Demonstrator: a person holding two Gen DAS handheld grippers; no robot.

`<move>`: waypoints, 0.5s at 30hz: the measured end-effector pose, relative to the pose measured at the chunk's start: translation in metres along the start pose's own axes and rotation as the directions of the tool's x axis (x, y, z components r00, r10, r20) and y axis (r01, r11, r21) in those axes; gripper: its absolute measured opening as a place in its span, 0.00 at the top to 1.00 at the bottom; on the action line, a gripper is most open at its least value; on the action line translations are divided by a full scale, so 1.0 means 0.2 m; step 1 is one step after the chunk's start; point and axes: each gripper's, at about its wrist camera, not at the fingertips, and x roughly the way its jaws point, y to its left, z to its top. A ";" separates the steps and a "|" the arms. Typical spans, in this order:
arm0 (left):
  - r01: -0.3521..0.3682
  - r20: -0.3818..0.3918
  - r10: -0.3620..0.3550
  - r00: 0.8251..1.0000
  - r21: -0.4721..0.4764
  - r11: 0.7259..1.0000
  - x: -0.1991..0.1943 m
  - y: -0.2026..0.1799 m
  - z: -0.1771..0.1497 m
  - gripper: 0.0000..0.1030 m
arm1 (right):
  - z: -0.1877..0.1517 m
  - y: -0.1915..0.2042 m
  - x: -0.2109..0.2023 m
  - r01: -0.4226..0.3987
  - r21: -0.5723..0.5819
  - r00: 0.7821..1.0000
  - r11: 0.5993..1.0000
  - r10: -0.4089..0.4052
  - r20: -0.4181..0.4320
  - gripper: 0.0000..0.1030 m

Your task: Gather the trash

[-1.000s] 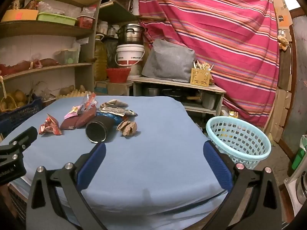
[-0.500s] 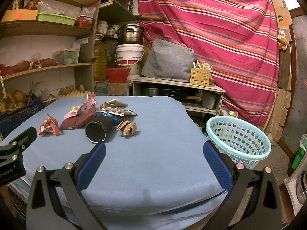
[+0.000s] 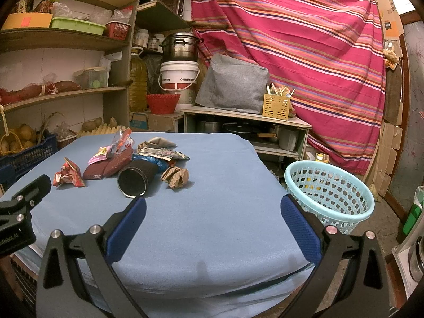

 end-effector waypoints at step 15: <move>0.000 0.001 0.000 1.000 0.001 1.000 0.00 0.00 0.00 0.05 | 0.00 0.00 0.00 0.000 0.000 1.000 1.000 0.000 -0.001 0.04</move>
